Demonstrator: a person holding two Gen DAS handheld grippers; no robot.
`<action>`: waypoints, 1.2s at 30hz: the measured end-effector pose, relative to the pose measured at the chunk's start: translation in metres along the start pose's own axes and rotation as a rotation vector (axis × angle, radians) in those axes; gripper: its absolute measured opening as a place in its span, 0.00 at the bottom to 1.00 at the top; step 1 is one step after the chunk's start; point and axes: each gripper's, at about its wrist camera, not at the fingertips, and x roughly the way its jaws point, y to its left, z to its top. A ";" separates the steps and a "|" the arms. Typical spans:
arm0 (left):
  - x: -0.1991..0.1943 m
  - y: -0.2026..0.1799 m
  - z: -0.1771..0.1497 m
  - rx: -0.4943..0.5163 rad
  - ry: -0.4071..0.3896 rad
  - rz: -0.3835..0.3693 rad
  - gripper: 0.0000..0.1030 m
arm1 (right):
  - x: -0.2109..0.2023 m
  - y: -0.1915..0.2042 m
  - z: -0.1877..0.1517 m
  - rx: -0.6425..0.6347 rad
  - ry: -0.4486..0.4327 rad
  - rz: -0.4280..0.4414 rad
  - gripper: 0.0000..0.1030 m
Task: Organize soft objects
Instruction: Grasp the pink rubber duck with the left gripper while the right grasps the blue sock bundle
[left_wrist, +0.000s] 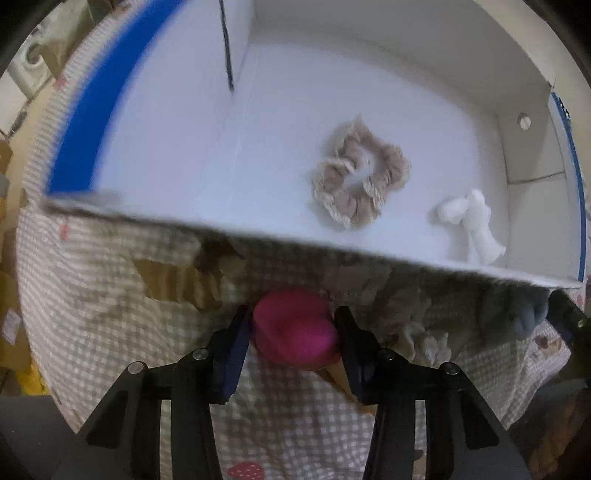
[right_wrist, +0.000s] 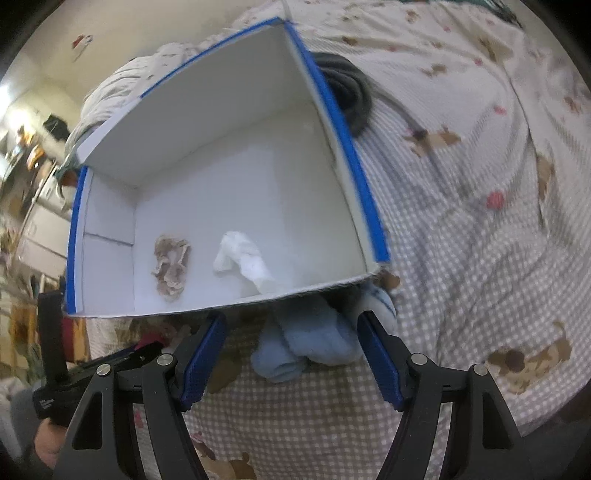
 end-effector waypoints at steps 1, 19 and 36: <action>-0.004 0.000 0.001 0.008 -0.013 0.002 0.41 | 0.002 -0.002 0.000 0.013 0.013 0.008 0.75; -0.047 0.008 -0.017 -0.012 -0.105 0.061 0.41 | 0.054 0.015 0.007 -0.117 0.081 -0.259 0.91; -0.072 0.023 -0.032 -0.033 -0.136 0.043 0.41 | -0.004 0.022 -0.002 -0.089 0.005 0.033 0.28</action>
